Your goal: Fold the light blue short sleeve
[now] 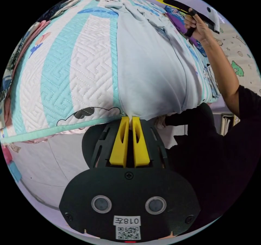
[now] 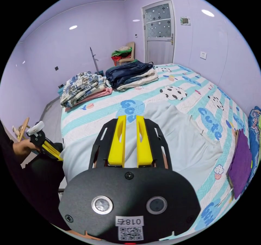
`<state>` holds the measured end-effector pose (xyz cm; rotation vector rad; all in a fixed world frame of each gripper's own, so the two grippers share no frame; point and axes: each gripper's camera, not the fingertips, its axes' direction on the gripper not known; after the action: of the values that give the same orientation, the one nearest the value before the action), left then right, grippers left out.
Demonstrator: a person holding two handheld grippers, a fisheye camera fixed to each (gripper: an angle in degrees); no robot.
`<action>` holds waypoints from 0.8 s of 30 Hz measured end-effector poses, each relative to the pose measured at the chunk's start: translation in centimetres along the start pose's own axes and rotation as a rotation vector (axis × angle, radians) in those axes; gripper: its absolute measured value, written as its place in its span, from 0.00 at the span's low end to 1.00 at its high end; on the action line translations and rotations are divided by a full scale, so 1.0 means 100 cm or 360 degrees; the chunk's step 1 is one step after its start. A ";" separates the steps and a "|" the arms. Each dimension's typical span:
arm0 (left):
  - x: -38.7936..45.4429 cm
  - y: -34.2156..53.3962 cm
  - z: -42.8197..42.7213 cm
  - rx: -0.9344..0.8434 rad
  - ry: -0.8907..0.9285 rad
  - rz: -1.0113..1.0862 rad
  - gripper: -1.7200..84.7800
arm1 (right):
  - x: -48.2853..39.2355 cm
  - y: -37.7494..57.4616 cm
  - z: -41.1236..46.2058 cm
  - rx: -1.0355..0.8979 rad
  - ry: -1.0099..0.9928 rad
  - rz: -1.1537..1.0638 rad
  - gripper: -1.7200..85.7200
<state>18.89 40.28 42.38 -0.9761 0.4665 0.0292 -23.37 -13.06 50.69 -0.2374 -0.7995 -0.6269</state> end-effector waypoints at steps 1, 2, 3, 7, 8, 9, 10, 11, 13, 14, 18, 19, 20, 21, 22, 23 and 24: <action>-0.003 0.004 0.000 0.0028 0.0023 -0.0004 0.02 | 0.002 -0.010 0.010 -0.0026 0.0014 -0.0007 0.10; -0.004 0.006 -0.001 0.0042 0.0035 -0.0005 0.02 | 0.003 -0.021 0.023 -0.0064 0.0041 -0.0027 0.10; -0.007 0.011 -0.002 0.0065 0.0053 -0.0002 0.01 | 0.003 -0.027 0.031 -0.0083 0.0056 -0.0039 0.11; -0.015 0.029 -0.010 0.0166 0.0181 0.0036 0.01 | 0.005 -0.072 0.085 -0.0207 0.0083 -0.0100 0.12; -0.016 0.032 -0.011 0.0183 0.0210 0.0042 0.01 | 0.003 -0.084 0.100 -0.0232 0.0073 -0.0128 0.12; -0.018 0.038 -0.013 0.0220 0.0263 0.0055 0.01 | 0.003 -0.089 0.107 -0.0250 0.0064 -0.0140 0.13; -0.020 0.043 -0.014 0.0255 0.0307 0.0062 0.01 | 0.002 -0.099 0.122 -0.0301 0.0053 -0.0148 0.13; -0.021 0.045 -0.014 0.0268 0.0325 0.0064 0.01 | 0.004 -0.106 0.139 -0.0372 0.0069 -0.0142 0.13; -0.025 0.053 -0.009 0.0303 0.0374 0.0088 0.01 | 0.010 -0.113 0.163 -0.0482 0.0117 -0.0112 0.13; -0.027 0.054 -0.007 0.0305 0.0380 0.0088 0.01 | 0.016 -0.115 0.175 -0.0537 0.0184 -0.0087 0.13; -0.034 0.058 0.010 0.0299 0.0373 0.0097 0.01 | 0.040 -0.119 0.188 -0.0577 0.0205 0.0029 0.13; -0.035 0.059 0.016 0.0300 0.0386 0.0106 0.01 | 0.046 -0.121 0.188 -0.0568 0.0188 0.0054 0.12; -0.036 0.060 0.018 0.0301 0.0393 0.0107 0.01 | 0.050 -0.124 0.186 -0.0565 0.0205 0.0063 0.12; -0.038 0.061 0.024 0.0299 0.0405 0.0111 0.01 | 0.051 -0.126 0.185 -0.0554 0.0217 0.0068 0.12; -0.039 0.062 0.029 0.0297 0.0412 0.0115 0.01 | 0.053 -0.129 0.184 -0.0539 0.0236 0.0071 0.11; -0.039 0.063 0.031 0.0296 0.0416 0.0118 0.01 | 0.053 -0.134 0.186 -0.0555 0.0248 0.0062 0.12; -0.041 0.064 0.036 0.0293 0.0426 0.0121 0.01 | 0.053 -0.136 0.188 -0.0567 0.0255 0.0057 0.12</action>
<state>15.07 47.54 40.65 -0.7836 0.7392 -0.0755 -39.92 -18.17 66.94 -0.5185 -0.5246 -0.7433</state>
